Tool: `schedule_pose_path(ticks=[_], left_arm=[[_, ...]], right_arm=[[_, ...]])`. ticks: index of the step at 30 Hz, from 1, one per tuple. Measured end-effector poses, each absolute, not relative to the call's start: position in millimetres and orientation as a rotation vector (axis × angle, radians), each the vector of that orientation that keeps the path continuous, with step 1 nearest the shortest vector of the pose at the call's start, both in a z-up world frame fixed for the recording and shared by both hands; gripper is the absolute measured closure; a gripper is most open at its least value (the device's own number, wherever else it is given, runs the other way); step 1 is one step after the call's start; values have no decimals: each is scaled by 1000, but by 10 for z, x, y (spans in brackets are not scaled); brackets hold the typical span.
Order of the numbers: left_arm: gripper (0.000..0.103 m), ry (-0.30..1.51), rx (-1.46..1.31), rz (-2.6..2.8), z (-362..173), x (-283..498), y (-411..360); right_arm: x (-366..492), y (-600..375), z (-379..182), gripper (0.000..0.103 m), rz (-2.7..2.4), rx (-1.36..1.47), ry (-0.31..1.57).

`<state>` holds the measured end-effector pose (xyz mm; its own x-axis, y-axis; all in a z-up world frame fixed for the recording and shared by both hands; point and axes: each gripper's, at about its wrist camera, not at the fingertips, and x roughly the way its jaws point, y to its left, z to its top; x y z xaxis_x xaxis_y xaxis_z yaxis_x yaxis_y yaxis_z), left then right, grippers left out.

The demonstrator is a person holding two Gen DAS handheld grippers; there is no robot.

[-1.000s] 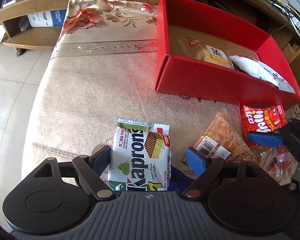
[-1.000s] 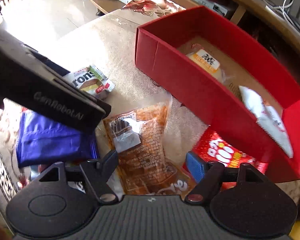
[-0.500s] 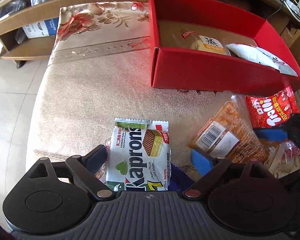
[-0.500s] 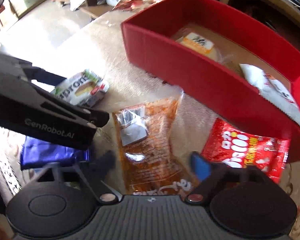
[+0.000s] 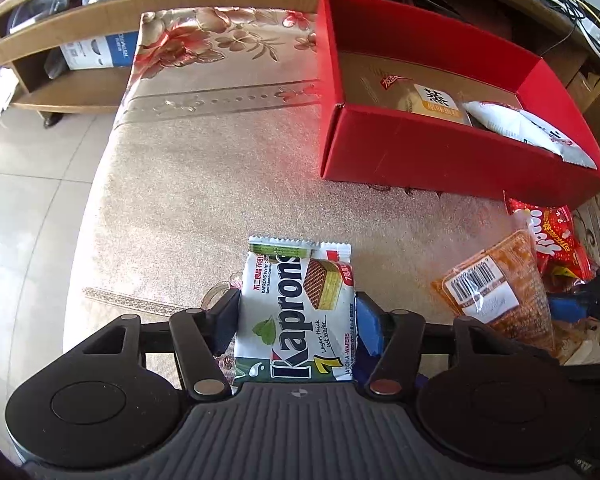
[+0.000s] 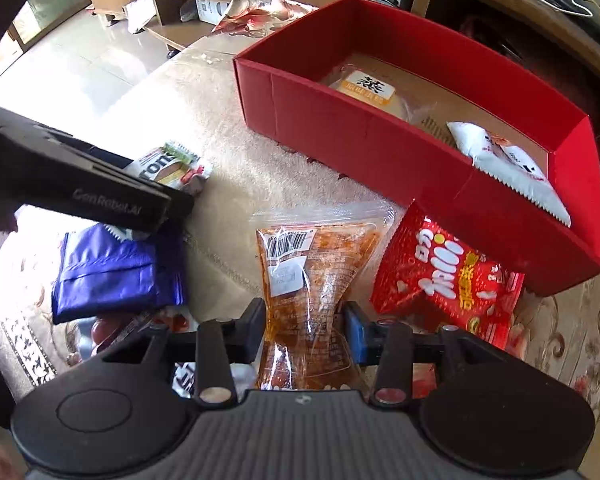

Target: Organize snacks

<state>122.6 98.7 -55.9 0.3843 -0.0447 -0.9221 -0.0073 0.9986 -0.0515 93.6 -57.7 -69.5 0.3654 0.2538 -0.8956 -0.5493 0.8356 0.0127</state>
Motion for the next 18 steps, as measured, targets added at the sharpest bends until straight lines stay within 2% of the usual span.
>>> schedule_pose_path(ticks=[5, 7, 11, 18], left_arm=[[22, 1178, -23, -44, -590, 1249, 911], [22, 1180, -10, -43, -600, 1254, 883], [38, 1174, 18, -13, -578, 1234, 882], [39, 1176, -33, -24, -523, 1187, 911]], right_arm=[[988, -590, -681, 62, 527, -294, 1083], [1008, -591, -681, 62, 531, -289, 1083], [1001, -600, -664, 62, 535, -287, 1082], [953, -633, -568, 62, 529, -279, 1056]])
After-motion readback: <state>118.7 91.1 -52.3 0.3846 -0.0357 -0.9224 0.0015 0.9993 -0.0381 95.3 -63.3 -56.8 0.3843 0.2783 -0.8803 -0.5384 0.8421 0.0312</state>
